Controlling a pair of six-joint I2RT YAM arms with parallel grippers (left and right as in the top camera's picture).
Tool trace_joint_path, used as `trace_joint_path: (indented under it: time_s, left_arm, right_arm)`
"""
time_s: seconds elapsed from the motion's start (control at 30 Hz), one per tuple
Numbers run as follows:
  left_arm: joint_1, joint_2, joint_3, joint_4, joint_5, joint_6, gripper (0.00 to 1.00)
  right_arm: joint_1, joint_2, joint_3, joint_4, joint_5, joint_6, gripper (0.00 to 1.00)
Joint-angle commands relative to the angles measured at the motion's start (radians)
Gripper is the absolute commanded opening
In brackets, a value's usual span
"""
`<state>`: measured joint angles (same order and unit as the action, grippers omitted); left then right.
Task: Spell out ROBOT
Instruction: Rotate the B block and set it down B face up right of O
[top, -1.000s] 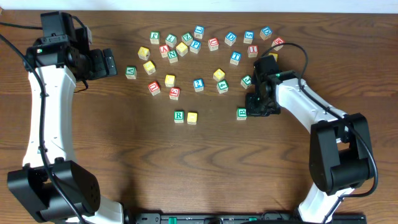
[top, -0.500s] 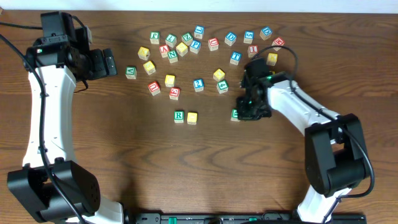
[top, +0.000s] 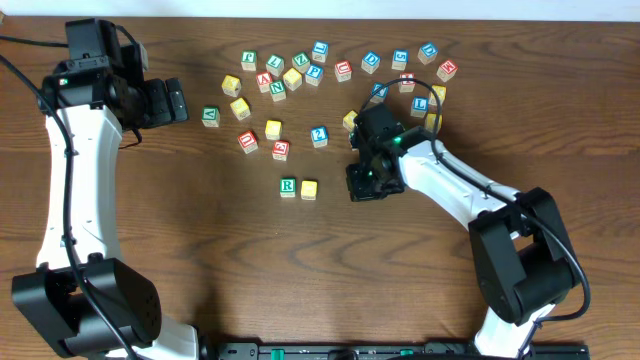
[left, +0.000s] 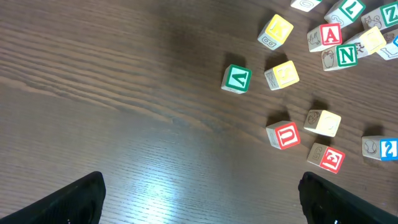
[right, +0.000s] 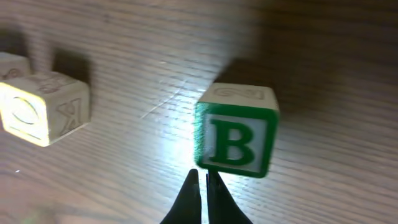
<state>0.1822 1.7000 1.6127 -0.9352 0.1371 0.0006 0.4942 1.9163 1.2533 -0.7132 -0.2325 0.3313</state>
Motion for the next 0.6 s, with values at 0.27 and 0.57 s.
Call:
trace_joint_path:
  time_s: [0.27,0.57]
  left_arm:
    - [0.003,-0.015,0.021,-0.002,0.009,0.003,0.98]
    - [0.003,-0.015,0.021,-0.002,0.009,0.003,0.98]
  right_arm:
    - [-0.068,-0.015,0.186,-0.24,0.018,0.012,0.01]
    - [-0.132,-0.012,0.144,-0.188,0.163,0.012,0.05]
